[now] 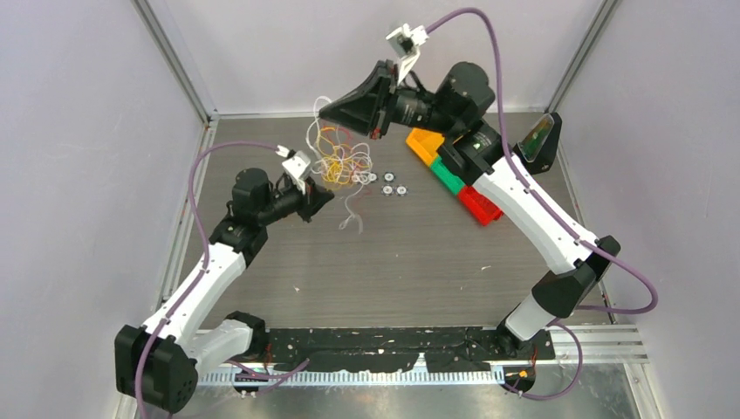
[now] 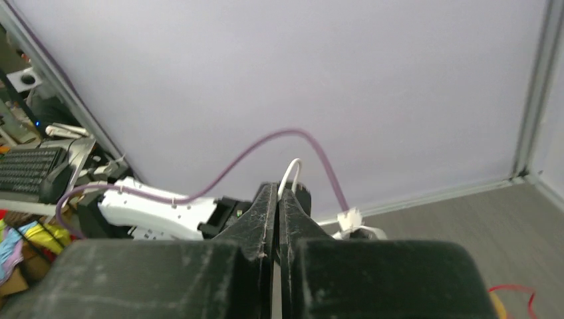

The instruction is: Untangle the cables

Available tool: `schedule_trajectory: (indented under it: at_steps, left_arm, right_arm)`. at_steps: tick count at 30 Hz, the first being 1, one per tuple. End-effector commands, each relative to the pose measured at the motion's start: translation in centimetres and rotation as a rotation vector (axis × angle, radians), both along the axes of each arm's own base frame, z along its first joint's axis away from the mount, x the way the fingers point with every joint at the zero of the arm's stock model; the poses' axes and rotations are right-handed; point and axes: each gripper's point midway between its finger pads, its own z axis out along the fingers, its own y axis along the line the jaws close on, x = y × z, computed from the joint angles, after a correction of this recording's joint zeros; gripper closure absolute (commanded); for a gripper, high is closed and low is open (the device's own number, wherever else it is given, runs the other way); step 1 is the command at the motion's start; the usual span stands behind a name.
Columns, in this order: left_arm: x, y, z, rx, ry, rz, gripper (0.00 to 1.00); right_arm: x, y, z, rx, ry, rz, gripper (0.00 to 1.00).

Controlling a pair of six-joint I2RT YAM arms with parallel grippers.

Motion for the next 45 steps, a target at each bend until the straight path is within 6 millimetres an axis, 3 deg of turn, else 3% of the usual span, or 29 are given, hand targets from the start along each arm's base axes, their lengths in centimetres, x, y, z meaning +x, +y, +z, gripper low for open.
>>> schedule_trajectory:
  at_steps: [1,5,8,9,10,12,13,17,22,28,32,37,42,45]
  left_arm:
    - [-1.2,2.3,-4.0,0.052,0.055,0.013,1.00]
    - [-2.1,5.0,-7.7,0.123,0.144,0.037,1.00]
    - [-2.4,6.9,-7.9,0.128,0.161,0.055,1.00]
    - [-2.8,6.7,-6.8,0.115,0.136,0.019,1.00]
    - [-3.3,6.3,-5.3,0.099,0.107,-0.015,0.85]
    - [-3.8,4.7,-0.9,0.045,0.023,-0.070,0.34]
    - [-4.0,3.9,1.2,0.029,-0.020,-0.086,0.29]
    - [-4.1,0.9,8.2,-0.025,-0.163,-0.144,0.24]
    - [-1.9,-1.8,14.0,-0.085,-0.245,-0.168,0.21]
    - [-1.3,-4.7,16.3,-0.182,-0.219,-0.255,0.23]
    - [-1.2,-6.6,14.8,-0.172,-0.155,-0.317,0.19]
    - [-2.3,-6.8,11.2,-0.155,-0.047,-0.350,0.29]
    - [-3.6,-6.3,9.3,-0.157,-0.011,-0.358,0.98]
    - [-4.3,-6.0,9.6,-0.156,-0.038,-0.358,1.00]
  right_arm:
    - [-0.3,-4.7,7.9,0.169,-0.107,-0.095,0.95]
    - [1.6,-7.3,10.3,0.214,-0.117,-0.166,0.95]
    - [2.9,-8.8,10.8,0.222,-0.100,-0.198,0.95]
    - [2.9,-8.9,10.6,0.217,-0.087,-0.190,0.95]
    - [3.1,-8.9,9.9,0.205,-0.071,-0.186,0.95]
    - [3.3,-8.5,8.5,0.195,-0.021,-0.168,0.95]
    - [3.7,-8.2,7.6,0.189,0.000,-0.163,0.95]
    - [3.9,-7.7,6.6,0.181,0.034,-0.151,0.95]
    - [4.1,-7.4,6.1,0.172,0.050,-0.148,0.95]
    - [3.3,-6.7,4.6,0.149,0.078,-0.122,0.95]
    - [2.7,-6.0,3.6,0.137,0.096,-0.105,0.95]
    - [2.9,-6.0,4.1,0.140,0.082,-0.119,0.95]
    - [3.1,-5.9,4.0,0.139,0.088,-0.125,0.95]
    - [3.7,-6.2,3.3,0.121,0.098,-0.145,0.95]
